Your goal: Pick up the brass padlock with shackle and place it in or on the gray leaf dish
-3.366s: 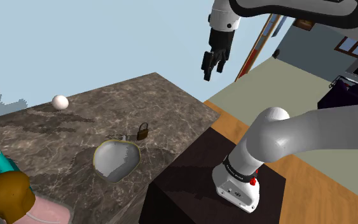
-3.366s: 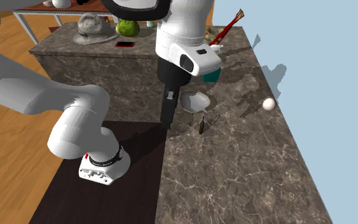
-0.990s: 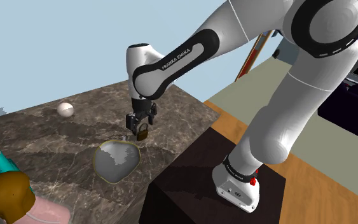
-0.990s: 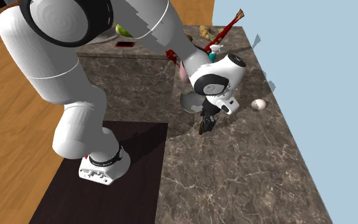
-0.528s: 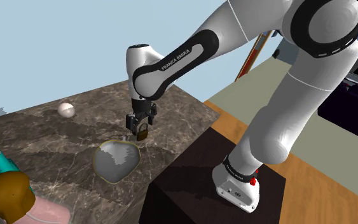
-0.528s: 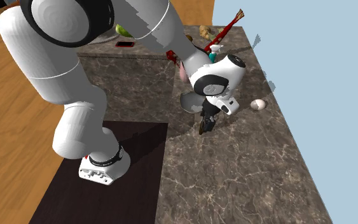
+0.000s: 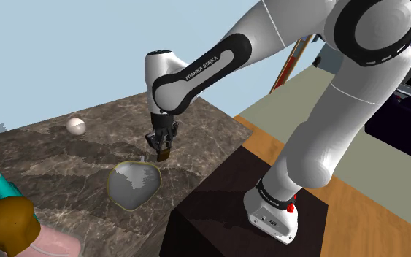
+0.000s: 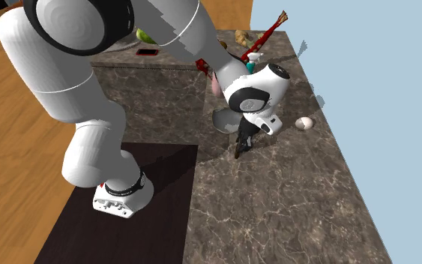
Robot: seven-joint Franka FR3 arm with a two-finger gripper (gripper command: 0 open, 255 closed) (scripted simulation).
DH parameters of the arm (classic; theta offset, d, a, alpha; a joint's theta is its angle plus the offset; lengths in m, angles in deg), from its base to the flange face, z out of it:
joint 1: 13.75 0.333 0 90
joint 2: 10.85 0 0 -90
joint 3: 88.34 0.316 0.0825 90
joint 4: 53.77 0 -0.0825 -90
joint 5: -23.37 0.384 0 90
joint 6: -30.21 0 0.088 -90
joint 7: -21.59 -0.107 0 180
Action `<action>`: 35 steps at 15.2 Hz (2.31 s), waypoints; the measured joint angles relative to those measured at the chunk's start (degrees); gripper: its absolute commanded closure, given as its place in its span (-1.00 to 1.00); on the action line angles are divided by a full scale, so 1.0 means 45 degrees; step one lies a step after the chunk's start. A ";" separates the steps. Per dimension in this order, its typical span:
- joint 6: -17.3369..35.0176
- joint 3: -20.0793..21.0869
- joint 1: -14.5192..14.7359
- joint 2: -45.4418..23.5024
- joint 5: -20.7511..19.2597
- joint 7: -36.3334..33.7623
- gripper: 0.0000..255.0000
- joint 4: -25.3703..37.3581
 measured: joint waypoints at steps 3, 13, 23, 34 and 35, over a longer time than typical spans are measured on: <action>-0.0071 -0.0002 -0.0005 0.0055 0.0012 0.0012 1.00 -0.0002; -0.1782 -0.0013 -0.0024 0.1287 0.0212 0.0085 1.00 0.0470; -0.3572 -0.0102 -0.0065 0.2322 0.0312 0.0155 1.00 0.1232; -0.4113 0.1308 0.1121 0.1827 0.0832 -0.2250 1.00 0.2495; -0.4097 0.1509 0.1291 0.1664 0.0870 -0.2605 1.00 0.2681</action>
